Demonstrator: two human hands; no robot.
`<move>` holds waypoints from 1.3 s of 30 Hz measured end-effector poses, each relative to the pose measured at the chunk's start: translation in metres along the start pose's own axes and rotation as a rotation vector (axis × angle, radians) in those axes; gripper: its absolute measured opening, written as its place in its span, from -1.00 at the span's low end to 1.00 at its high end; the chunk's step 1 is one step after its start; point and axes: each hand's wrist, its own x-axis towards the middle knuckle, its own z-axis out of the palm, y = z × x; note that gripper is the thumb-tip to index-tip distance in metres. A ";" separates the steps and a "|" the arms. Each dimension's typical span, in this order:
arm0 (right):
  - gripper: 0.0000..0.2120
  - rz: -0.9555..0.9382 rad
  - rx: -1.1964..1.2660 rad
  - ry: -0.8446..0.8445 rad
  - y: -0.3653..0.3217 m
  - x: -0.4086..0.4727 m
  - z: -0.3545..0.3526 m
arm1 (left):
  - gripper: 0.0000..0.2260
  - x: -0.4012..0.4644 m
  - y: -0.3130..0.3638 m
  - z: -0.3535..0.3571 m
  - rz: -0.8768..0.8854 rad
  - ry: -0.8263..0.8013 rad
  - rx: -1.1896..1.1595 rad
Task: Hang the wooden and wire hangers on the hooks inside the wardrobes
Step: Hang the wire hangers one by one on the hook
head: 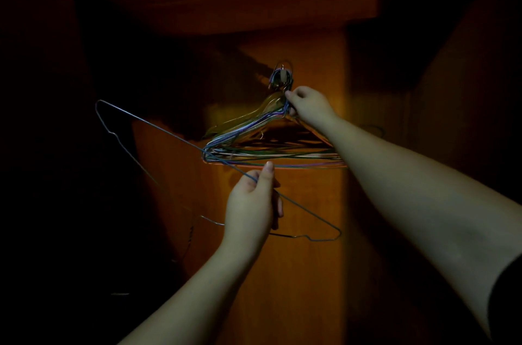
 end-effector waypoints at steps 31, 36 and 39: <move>-0.59 -0.008 -0.413 0.058 0.017 0.011 0.012 | -0.63 -0.003 -0.010 -0.007 -0.039 -0.017 -0.008; -0.68 -0.033 -0.616 0.012 0.003 0.013 0.007 | -0.63 -0.002 -0.010 -0.006 -0.035 -0.015 -0.009; -0.67 -0.001 -0.640 -0.022 0.000 0.018 0.006 | -0.63 -0.002 -0.010 -0.005 -0.039 -0.029 -0.021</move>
